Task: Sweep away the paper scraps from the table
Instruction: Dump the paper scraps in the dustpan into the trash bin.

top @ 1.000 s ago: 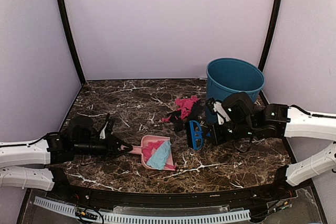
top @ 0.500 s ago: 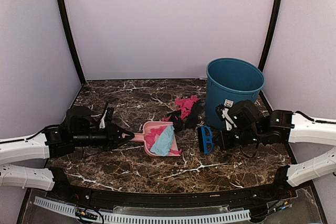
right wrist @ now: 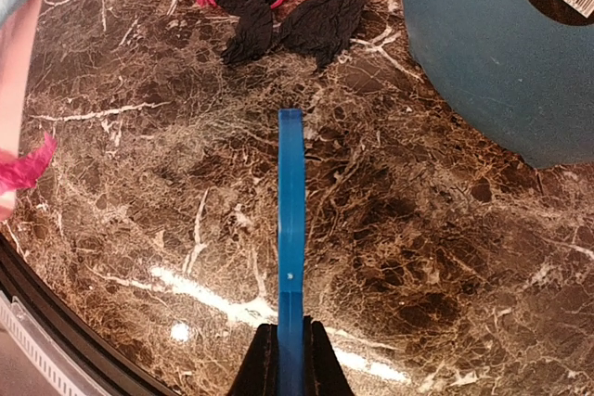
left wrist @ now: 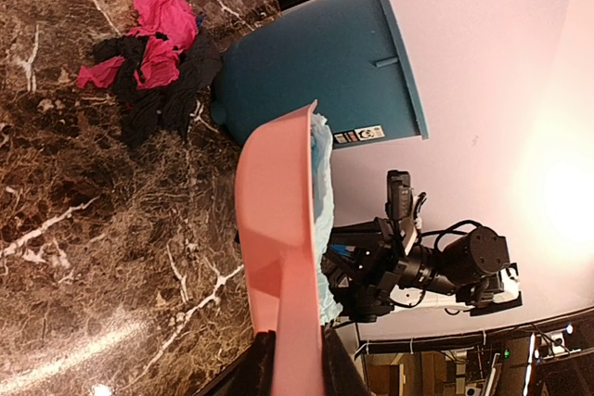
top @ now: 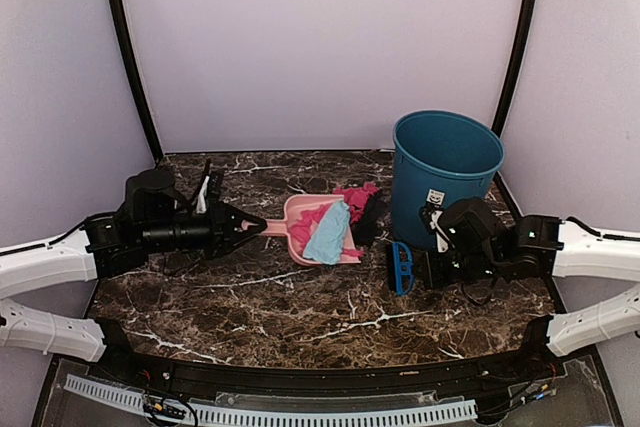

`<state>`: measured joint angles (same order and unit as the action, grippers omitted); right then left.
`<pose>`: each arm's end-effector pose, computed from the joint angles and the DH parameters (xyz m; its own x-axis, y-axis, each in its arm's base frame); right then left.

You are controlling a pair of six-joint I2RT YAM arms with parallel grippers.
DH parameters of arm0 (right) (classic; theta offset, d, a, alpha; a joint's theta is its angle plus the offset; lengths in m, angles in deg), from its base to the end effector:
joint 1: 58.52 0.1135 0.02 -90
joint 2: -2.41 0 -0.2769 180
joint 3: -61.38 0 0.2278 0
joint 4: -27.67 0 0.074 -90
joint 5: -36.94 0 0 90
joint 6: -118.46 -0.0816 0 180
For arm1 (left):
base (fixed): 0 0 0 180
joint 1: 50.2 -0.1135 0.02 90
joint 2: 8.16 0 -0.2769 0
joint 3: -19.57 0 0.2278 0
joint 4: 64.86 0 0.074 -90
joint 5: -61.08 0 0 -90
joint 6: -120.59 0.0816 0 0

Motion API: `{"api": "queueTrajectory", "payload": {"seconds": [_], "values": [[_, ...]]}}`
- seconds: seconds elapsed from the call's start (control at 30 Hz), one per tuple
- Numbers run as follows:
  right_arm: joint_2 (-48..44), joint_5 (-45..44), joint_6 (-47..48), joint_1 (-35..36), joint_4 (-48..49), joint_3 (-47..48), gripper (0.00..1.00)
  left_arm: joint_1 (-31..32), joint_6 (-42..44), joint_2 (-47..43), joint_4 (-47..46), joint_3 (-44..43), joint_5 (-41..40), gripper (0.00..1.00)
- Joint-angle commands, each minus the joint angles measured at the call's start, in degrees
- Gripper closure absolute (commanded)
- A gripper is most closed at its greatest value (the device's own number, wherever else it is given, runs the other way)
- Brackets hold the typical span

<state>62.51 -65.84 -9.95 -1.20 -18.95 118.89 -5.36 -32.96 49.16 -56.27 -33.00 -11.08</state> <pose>0.1285 0.1669 0.2270 -0.7818 -0.0966 -0.6160 -0.3281 0.9038 0.2746 0.1562 -0.1905 0.2927 -0.8631 -0.3437 -0.3701 0.2466 0.3527 -0.9027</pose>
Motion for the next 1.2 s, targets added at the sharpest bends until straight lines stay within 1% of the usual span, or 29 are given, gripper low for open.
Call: {"api": "queueTrajectory", "payload": {"seconds": [0.0, 0.33, 0.67, 1.17], "values": [[-1.8, -1.3, -1.0, -0.3, 0.8, -1.0, 1.0, -0.4, 2.2, 1.0, 0.3, -5.3, 0.6, 1.0], [-2.5, -1.7, -1.0, -0.4, 2.1, -2.8, 1.0, -0.8, 4.4, 7.3, 3.9, -15.6, 0.7, 1.0], [-2.3, -2.4, -0.9, -0.4, 2.3, -3.5, 1.0, -1.0, 5.2, 15.2, 3.5, -25.1, 4.0, 1.0], [-2.9, -3.0, -1.5, -0.5, 2.0, -3.9, 1.0, -1.5, 4.7, 21.4, 2.9, -36.6, 6.5, 1.0]]}}
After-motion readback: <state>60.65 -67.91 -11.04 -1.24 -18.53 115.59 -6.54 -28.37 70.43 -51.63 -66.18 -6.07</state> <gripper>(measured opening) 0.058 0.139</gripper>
